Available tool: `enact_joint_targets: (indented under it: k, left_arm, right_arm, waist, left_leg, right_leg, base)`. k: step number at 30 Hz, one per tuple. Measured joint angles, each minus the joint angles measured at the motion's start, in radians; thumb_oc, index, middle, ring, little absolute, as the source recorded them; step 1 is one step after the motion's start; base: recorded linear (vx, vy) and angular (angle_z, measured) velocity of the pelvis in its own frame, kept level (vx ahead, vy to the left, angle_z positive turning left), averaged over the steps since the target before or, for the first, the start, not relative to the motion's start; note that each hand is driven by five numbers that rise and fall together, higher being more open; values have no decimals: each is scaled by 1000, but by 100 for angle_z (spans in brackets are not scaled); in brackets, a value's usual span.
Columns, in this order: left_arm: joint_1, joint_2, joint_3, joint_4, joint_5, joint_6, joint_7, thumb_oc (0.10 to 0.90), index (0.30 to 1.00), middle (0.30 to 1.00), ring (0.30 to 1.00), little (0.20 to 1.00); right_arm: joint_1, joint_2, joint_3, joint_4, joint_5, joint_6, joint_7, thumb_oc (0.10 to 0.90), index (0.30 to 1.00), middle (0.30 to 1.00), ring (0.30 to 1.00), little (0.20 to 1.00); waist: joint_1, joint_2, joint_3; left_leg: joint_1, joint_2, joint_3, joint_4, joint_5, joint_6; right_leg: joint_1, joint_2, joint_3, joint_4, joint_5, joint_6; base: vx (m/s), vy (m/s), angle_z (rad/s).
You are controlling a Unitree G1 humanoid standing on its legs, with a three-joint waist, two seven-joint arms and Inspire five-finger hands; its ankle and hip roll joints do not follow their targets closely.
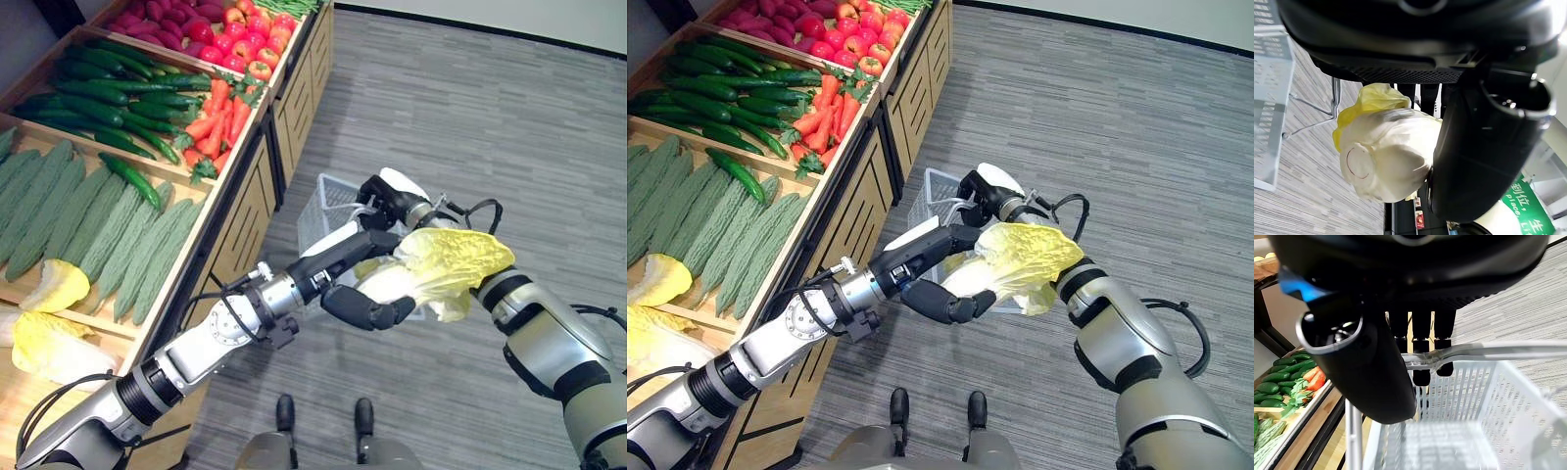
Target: Get the vegetables into the basket
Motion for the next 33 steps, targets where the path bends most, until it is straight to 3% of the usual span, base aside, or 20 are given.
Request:
enact_joint_targets:
  k: [10,15,19,33]
  left_arm:
    - [-30,-90,-37,144,104,-44,14,400,300,300,300,300]
    - [-34,-121,-88,292,269,4,19,400,300,300,300,300]
    - [-34,-144,-119,377,324,35,22,400,300,300,300,300]
    - [-39,-178,-103,367,385,36,78,400,300,300,300,300]
  right_arm:
    - [0,5,0,-1,-8,2,-1,400,300,300,300,300]
    - [0,16,0,-49,-8,4,-2,400,300,300,300,300]
    - [0,22,0,-75,-7,4,-4,400,300,300,300,300]
    - [0,33,0,-91,-7,6,-4,400,300,300,300,300]
  waist:
    - [-12,-4,2]
    - [-33,-4,2]
    - [-40,-4,2]
    - [-35,-5,2]
  left_leg:
    - [-1,0,5,0,0,0]
    - [-1,1,9,0,0,0]
    - [-1,2,10,0,0,0]
    - [-1,2,9,0,0,0]
  right_leg:
    - [-4,0,6,0,1,-1]
    - [-6,1,7,0,1,-1]
    - [-6,2,9,0,2,-2]
    - [-5,2,8,0,2,-3]
  base:
    - [0,-1,0]
    - [12,-4,-2]
    - [0,0,0]
    - [0,0,0]
